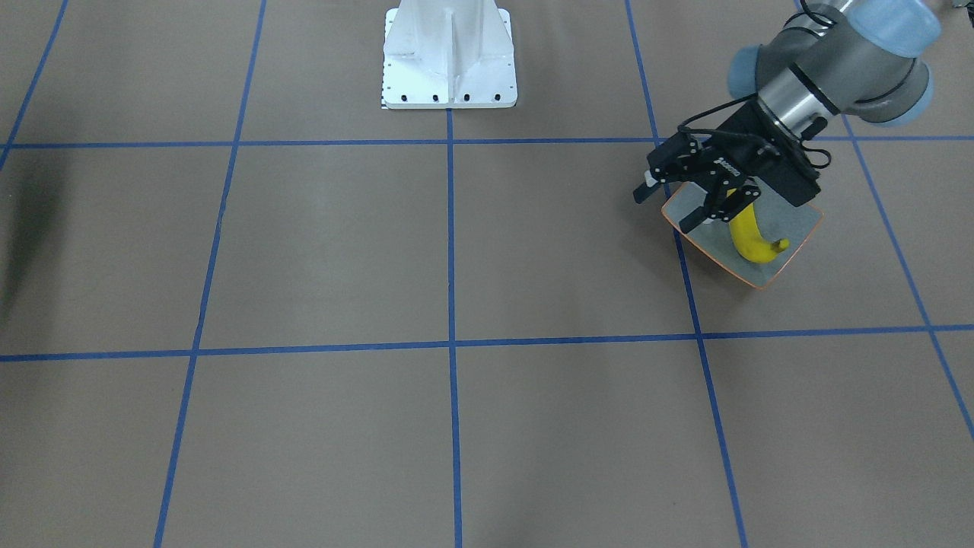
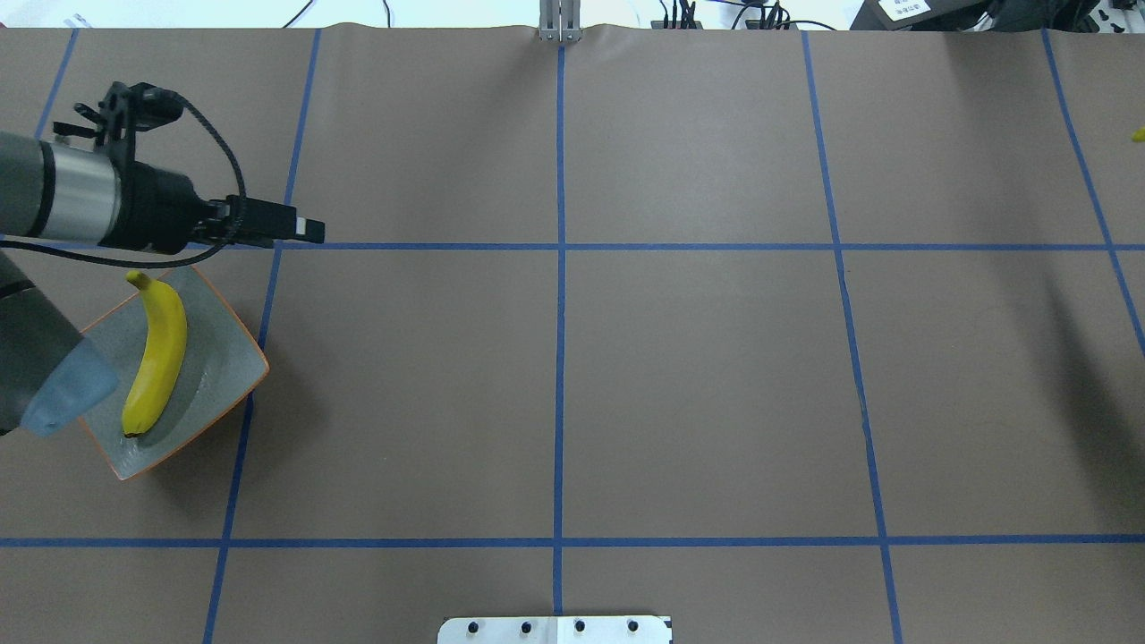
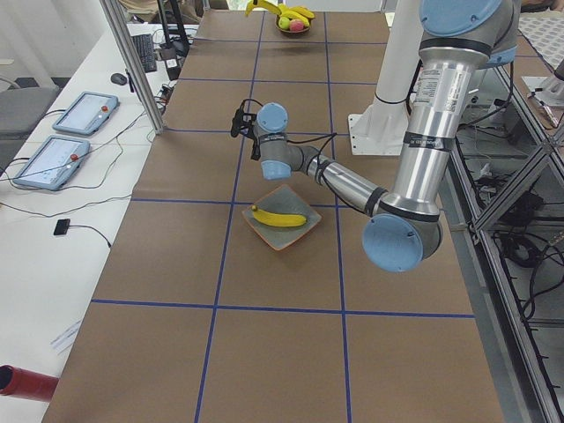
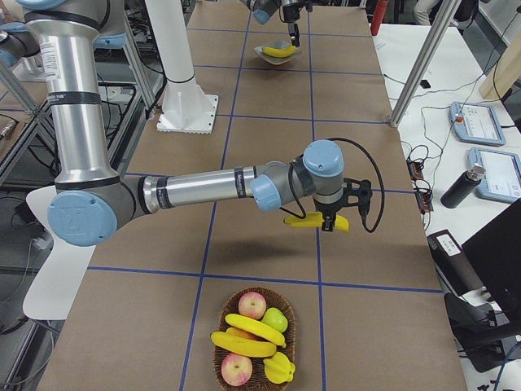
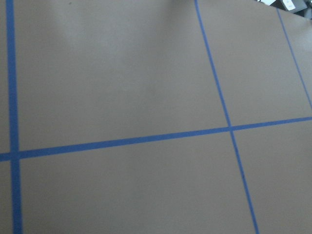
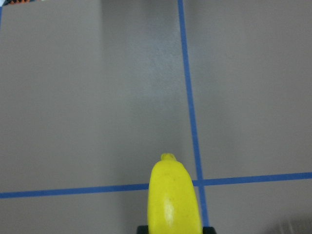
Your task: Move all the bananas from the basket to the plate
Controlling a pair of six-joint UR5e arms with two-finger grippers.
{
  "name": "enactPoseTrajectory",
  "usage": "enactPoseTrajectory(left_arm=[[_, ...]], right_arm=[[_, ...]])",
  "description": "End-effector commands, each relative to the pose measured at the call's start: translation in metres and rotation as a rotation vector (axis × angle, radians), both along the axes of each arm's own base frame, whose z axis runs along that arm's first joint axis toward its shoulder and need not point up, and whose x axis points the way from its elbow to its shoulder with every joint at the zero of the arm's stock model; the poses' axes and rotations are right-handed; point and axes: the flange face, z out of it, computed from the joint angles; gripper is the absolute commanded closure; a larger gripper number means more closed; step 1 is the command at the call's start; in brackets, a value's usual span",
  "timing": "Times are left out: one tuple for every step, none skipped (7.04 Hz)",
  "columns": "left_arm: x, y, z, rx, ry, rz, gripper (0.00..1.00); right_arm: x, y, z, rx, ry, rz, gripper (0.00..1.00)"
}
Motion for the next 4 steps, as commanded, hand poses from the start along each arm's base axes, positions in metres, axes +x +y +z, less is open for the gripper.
enactPoseTrajectory(left_arm=[[0.08,0.023,-0.082,0.06,0.112,0.04,0.0],[0.112,0.035,-0.117,0.09,0.154,0.039,0.0],[0.12,0.045,-0.137,0.087,0.189,0.053,0.0],[0.119,0.046,-0.162,0.028,0.245,0.056,0.0]], right_arm=[[-0.046,-0.005,-0.082,-0.067,-0.1,0.091,1.0],[-0.064,-0.012,-0.12,-0.089,-0.146,0.124,1.0],[-0.1,-0.013,-0.163,-0.118,-0.2,0.133,1.0],[-0.136,-0.017,-0.211,-0.136,-0.239,0.172,1.0]])
